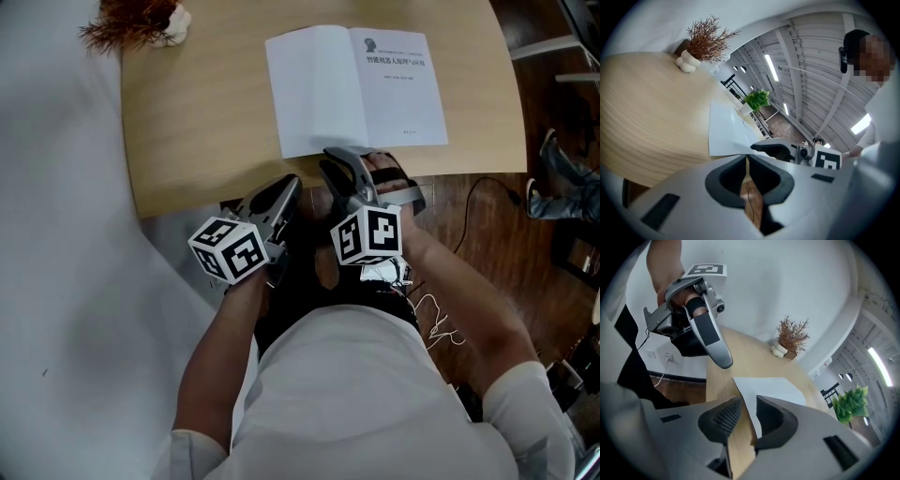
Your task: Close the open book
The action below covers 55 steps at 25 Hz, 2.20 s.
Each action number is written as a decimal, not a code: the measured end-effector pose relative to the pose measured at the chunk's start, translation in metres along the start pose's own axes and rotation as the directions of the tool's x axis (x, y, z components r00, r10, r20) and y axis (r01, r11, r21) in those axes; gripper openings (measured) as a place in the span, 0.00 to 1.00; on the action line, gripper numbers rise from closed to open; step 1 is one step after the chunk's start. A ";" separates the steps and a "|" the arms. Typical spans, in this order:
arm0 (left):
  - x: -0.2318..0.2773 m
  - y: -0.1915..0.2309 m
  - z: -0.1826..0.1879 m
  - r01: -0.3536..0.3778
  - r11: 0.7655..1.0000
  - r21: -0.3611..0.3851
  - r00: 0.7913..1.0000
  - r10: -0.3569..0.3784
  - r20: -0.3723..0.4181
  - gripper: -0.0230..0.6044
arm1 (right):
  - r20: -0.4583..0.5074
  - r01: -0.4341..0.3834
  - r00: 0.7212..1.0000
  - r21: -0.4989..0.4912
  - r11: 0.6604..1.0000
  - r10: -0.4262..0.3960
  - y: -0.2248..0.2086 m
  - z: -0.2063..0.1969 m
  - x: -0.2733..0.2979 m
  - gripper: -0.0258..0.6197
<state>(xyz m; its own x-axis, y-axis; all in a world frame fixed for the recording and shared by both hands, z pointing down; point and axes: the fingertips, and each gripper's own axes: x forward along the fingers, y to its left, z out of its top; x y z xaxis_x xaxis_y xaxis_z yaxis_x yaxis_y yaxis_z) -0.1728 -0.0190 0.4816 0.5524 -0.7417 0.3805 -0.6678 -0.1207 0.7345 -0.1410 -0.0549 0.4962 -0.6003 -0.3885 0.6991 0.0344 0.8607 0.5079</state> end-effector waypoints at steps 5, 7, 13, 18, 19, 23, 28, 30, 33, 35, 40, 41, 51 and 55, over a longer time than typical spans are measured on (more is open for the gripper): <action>0.000 0.007 -0.003 -0.001 1.000 -0.010 1.000 0.001 -0.002 0.04 | -0.001 0.008 1.000 -0.097 0.995 -0.008 0.007 0.005 0.010 0.17; -0.001 0.009 -0.002 -0.001 1.000 -0.012 1.000 0.001 -0.001 0.04 | -0.007 -0.001 1.000 -0.138 0.991 0.000 0.010 0.007 0.013 0.18; -0.007 0.013 -0.003 -0.009 1.000 -0.019 1.000 0.009 0.004 0.04 | -0.037 -0.010 0.999 -0.232 0.973 0.002 0.019 0.008 0.026 0.20; -0.012 0.017 -0.002 -0.010 1.000 -0.025 1.000 0.010 0.007 0.04 | -0.062 0.045 0.996 -0.294 0.955 -0.066 0.011 0.010 0.039 0.20; -0.013 0.017 -0.002 -0.009 1.000 -0.027 1.000 0.010 0.007 0.04 | -0.063 0.051 0.995 -0.300 0.953 -0.073 0.011 0.011 0.041 0.20; -0.017 0.019 -0.003 -0.008 0.999 -0.031 1.000 0.008 0.008 0.04 | -0.058 0.072 0.994 -0.325 0.943 -0.096 0.011 0.016 0.047 0.20; -0.018 0.020 -0.002 0.001 1.000 -0.031 1.000 -0.001 0.007 0.04 | -0.069 0.080 0.992 -0.341 0.937 -0.110 0.012 0.017 0.054 0.20; -0.018 0.020 -0.002 0.004 0.999 -0.032 1.000 -0.004 0.005 0.04 | -0.068 0.087 0.991 -0.351 0.932 -0.118 0.011 0.019 0.055 0.20; -0.018 0.019 -0.002 0.008 0.999 -0.035 1.000 -0.008 0.004 0.04 | -0.068 0.100 0.989 -0.360 0.928 -0.133 0.009 0.020 0.055 0.20; -0.018 0.018 -0.002 0.010 0.999 -0.036 1.000 -0.009 0.005 0.04 | -0.072 0.104 0.988 -0.364 0.925 -0.139 0.009 0.019 0.055 0.17; -0.018 0.018 -0.001 0.016 0.999 -0.032 1.000 -0.016 0.008 0.04 | -0.072 0.114 0.986 -0.352 0.929 -0.148 0.010 0.020 0.055 0.11; -0.018 0.018 -0.001 0.017 0.999 -0.031 1.000 -0.017 0.008 0.04 | -0.070 0.117 0.986 -0.343 0.932 -0.150 0.010 0.021 0.054 0.10; -0.013 0.006 0.000 0.040 0.999 -0.019 0.999 -0.040 0.011 0.04 | -0.028 0.167 0.984 -0.221 0.961 -0.177 -0.003 0.030 0.030 0.05; -0.011 -0.003 0.003 0.042 0.999 -0.008 0.999 -0.042 0.011 0.04 | -0.018 0.193 0.980 -0.169 0.967 -0.198 -0.011 0.032 0.014 0.04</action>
<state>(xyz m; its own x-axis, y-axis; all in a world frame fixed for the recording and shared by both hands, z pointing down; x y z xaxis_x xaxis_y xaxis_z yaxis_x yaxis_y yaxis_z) -0.1783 -0.0125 0.4737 0.5747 -0.7431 0.3429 -0.6400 -0.1470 0.7541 -0.1757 -0.0596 0.4846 -0.5811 -0.5572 0.5932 0.0524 0.7017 0.7105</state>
